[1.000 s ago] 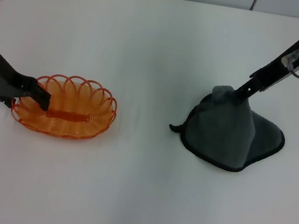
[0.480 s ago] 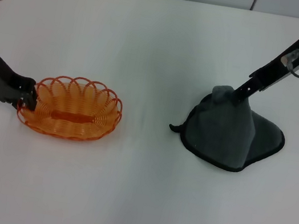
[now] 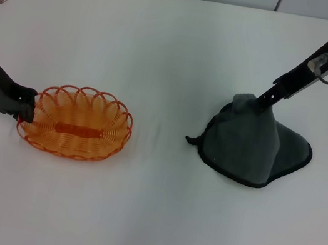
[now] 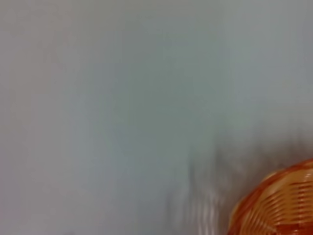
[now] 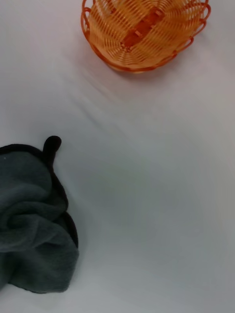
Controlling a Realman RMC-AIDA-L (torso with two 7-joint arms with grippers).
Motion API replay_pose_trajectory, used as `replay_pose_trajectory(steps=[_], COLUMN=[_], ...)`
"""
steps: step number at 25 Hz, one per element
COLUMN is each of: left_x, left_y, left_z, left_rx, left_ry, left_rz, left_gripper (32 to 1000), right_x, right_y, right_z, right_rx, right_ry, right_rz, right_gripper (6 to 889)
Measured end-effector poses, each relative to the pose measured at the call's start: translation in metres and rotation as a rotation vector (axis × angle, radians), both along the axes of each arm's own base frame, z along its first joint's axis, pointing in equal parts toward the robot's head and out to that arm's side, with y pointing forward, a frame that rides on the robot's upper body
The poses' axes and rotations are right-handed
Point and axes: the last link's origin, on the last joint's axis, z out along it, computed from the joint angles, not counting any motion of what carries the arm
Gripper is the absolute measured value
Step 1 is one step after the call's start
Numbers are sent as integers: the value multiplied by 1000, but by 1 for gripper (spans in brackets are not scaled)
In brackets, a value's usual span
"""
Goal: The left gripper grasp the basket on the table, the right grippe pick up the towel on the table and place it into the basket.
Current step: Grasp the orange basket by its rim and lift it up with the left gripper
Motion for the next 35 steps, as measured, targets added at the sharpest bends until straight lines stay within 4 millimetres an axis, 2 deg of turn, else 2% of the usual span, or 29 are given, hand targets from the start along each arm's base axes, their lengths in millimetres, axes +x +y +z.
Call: replay_pose_trajectory(steps=[13, 19, 35], left_x=[11, 19, 27], left_y=[-2, 1, 1], left_z=[2, 10, 28], left_rx=[-43, -31, 21], left_ry=[-77, -164, -340], left_rz=[-13, -10, 34], left_gripper=[102, 95, 78], right_x=[1, 2, 5], right_y=[0, -1, -1], right_z=[0, 0, 1], right_rx=[-1, 0, 6], right_ry=[0, 4, 12], right_rz=[-1, -6, -9], right_gripper=[844, 843, 831])
